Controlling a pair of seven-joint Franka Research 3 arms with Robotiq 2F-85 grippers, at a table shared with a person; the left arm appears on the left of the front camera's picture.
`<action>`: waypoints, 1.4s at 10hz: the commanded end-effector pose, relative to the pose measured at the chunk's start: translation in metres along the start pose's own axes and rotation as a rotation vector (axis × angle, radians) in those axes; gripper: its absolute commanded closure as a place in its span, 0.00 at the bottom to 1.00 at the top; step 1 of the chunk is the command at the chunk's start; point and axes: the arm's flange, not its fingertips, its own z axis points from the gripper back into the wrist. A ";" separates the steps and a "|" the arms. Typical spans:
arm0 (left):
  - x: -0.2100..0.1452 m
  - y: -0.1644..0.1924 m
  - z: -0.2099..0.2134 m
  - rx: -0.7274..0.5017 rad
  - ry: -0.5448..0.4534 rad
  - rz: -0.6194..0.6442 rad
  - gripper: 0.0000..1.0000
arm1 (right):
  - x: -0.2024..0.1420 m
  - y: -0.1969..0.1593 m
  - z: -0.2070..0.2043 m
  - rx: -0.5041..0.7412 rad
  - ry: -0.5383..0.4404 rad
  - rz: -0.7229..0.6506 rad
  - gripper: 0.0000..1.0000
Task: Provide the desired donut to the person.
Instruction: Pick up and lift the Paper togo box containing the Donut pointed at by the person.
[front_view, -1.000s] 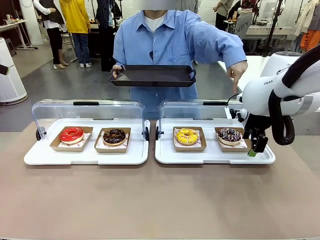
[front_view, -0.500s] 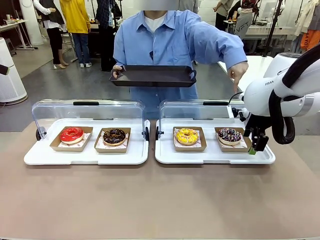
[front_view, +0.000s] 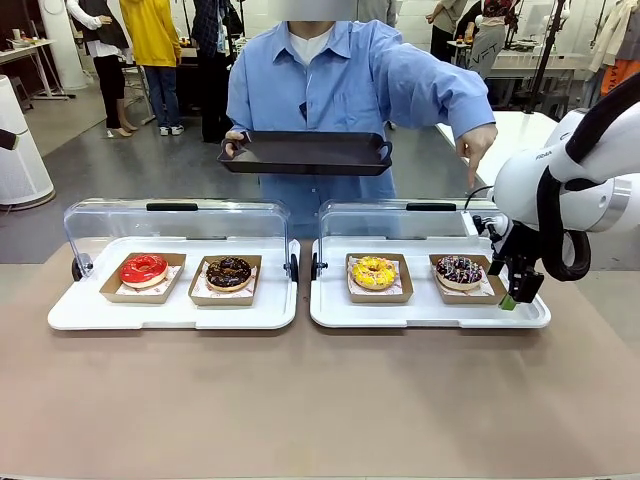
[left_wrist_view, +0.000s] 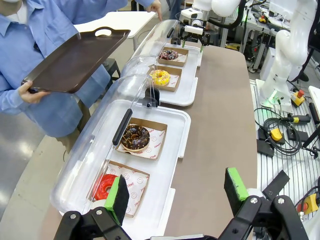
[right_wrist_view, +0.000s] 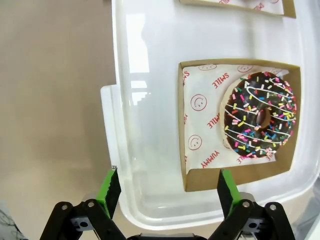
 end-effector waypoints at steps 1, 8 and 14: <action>0.001 -0.001 0.001 0.000 -0.004 -0.002 0.00 | -0.004 -0.013 -0.006 0.027 -0.011 0.005 0.00; 0.001 -0.001 0.001 0.000 -0.004 -0.002 0.00 | 0.014 -0.031 -0.018 0.076 0.072 0.014 0.00; 0.001 -0.001 0.001 0.000 -0.004 -0.002 0.00 | 0.013 -0.035 -0.025 0.111 0.086 0.011 0.00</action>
